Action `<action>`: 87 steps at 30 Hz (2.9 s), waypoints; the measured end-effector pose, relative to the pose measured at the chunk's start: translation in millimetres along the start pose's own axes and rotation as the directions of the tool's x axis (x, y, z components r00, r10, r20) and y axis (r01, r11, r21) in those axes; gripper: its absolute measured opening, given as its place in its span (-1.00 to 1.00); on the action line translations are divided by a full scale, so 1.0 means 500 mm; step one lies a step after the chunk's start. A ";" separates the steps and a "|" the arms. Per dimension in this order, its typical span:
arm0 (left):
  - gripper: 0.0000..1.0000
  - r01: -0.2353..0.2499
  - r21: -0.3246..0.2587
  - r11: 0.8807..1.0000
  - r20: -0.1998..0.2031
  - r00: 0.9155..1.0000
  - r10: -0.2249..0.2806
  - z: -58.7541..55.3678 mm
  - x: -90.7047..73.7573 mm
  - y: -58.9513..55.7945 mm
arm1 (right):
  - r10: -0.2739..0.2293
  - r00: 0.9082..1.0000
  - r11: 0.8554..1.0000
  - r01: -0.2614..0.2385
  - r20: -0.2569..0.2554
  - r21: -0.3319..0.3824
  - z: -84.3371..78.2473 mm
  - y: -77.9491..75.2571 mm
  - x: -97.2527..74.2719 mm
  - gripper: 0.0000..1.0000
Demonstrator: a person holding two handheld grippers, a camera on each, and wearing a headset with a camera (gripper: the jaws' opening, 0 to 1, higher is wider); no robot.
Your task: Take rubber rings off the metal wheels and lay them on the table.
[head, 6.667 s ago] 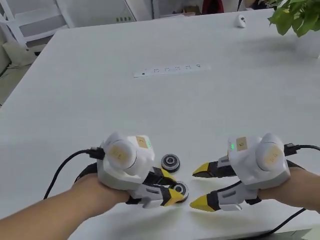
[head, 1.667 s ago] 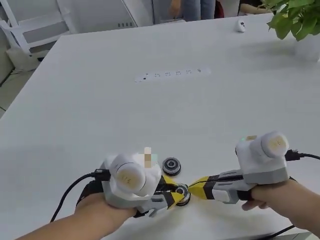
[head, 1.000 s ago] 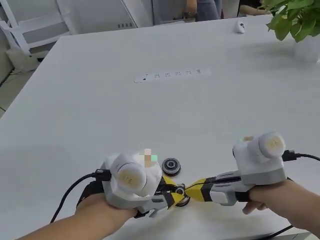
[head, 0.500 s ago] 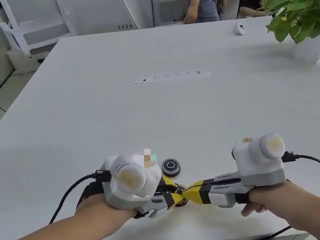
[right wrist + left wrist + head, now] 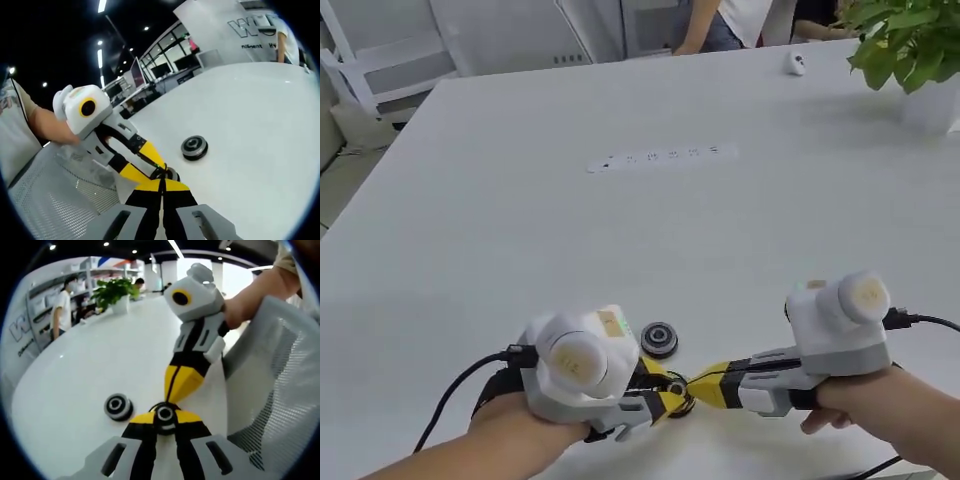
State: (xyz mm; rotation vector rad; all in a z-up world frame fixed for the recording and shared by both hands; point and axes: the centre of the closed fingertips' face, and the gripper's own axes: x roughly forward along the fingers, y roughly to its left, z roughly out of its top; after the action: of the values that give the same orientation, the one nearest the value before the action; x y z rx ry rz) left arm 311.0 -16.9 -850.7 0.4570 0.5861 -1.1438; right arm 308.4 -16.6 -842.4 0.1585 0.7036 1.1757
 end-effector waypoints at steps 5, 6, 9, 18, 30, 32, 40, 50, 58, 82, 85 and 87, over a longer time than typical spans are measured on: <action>-0.69 0.012 -0.006 1.000 0.003 1.000 -0.012 0.001 -0.003 -0.001 | 0.000 1.000 1.000 0.000 0.005 0.006 0.001 -0.003 -0.002 -1.00; -0.68 0.012 -0.007 1.000 0.004 1.000 -0.012 0.002 -0.004 0.000 | -0.001 1.000 1.000 0.001 0.006 0.007 0.002 -0.003 -0.001 -1.00; -0.66 0.009 -0.010 1.000 0.013 1.000 -0.009 0.008 -0.010 0.002 | -0.004 1.000 1.000 0.004 0.011 0.010 0.004 -0.007 -0.003 -1.00; -0.54 0.020 -0.038 0.999 0.044 0.999 -0.018 0.020 -0.038 -0.002 | -0.004 0.999 1.000 0.003 0.035 0.029 0.012 -0.008 -0.007 -1.00; -0.30 0.008 -0.067 0.998 0.096 0.995 -0.001 0.046 -0.100 0.006 | 0.006 0.999 1.000 -0.007 0.047 0.019 0.025 0.000 -0.010 -1.00; -0.27 0.003 -0.076 0.997 0.101 0.995 0.005 0.048 -0.112 0.009 | 0.008 0.999 1.000 -0.008 0.051 0.017 0.029 0.002 -0.010 -1.00; -0.13 -0.006 -0.095 0.995 0.117 0.993 0.017 0.045 -0.148 0.013 | 0.017 0.998 1.000 -0.017 0.056 0.004 0.042 0.009 -0.011 -1.00; 0.03 -0.011 -0.125 0.992 0.125 0.992 0.027 0.034 -0.179 0.014 | 0.035 0.999 0.999 -0.034 0.024 -0.036 0.056 0.020 0.001 -1.00; 0.11 -0.048 -0.113 0.992 0.113 0.992 0.060 0.017 -0.200 0.028 | 0.046 0.999 0.997 -0.045 0.008 -0.060 0.074 0.024 0.018 -1.00; 0.12 -0.102 -0.144 0.984 0.101 0.988 0.118 -0.013 -0.241 0.058 | 0.079 0.991 0.990 -0.091 -0.112 -0.108 0.063 0.033 0.108 -1.00; 0.12 -0.104 -0.147 0.984 0.101 0.988 0.119 -0.014 -0.241 0.060 | 0.074 0.989 0.990 -0.088 -0.127 -0.112 0.057 0.031 0.116 -1.00; 0.12 -0.103 -0.149 0.984 0.100 0.988 0.118 -0.015 -0.240 0.060 | 0.070 0.988 0.990 -0.086 -0.136 -0.116 0.054 0.031 0.121 -1.00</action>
State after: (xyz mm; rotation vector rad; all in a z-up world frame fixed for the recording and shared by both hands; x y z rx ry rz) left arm 302.0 83.1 -777.8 0.2985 0.5373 -1.0063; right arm 323.9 49.3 -839.8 0.0057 0.7447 1.3092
